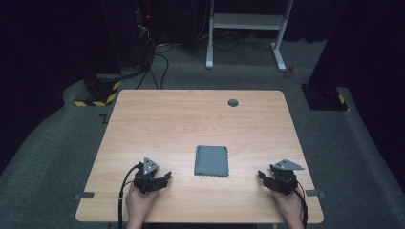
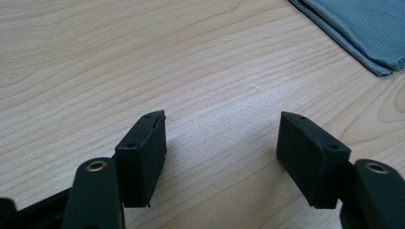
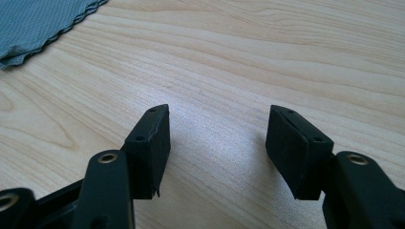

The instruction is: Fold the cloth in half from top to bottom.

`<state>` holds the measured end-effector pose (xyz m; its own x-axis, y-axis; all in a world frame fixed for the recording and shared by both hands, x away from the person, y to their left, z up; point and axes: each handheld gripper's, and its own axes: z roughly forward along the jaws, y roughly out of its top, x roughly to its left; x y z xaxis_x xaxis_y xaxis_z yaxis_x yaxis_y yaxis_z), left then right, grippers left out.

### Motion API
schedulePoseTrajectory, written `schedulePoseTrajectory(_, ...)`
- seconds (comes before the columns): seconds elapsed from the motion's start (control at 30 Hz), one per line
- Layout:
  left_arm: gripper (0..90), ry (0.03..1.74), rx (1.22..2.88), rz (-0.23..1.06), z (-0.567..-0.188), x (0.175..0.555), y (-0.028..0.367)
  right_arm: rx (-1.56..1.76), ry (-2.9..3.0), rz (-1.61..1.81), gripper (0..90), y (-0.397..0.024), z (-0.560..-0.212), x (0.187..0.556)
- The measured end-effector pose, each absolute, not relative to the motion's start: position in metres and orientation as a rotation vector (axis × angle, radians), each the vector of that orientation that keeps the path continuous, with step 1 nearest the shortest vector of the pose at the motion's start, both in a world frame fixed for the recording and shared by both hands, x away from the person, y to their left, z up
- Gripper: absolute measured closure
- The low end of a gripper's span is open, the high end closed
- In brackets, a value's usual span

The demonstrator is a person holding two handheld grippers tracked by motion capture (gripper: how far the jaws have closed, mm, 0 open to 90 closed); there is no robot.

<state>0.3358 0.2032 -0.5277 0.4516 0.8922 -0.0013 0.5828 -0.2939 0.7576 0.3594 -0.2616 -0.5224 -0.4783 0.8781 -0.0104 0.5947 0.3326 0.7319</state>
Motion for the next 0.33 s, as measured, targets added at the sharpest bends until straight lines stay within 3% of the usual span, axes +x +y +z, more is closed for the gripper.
schedulePoseTrajectory(0.33, 34.7, 1.230, 2.001, 0.563, -0.5277, 0.3358, 0.2032, 1.289, 2.204, 0.954, 43.7, -0.2615, -0.5223, 0.3592)
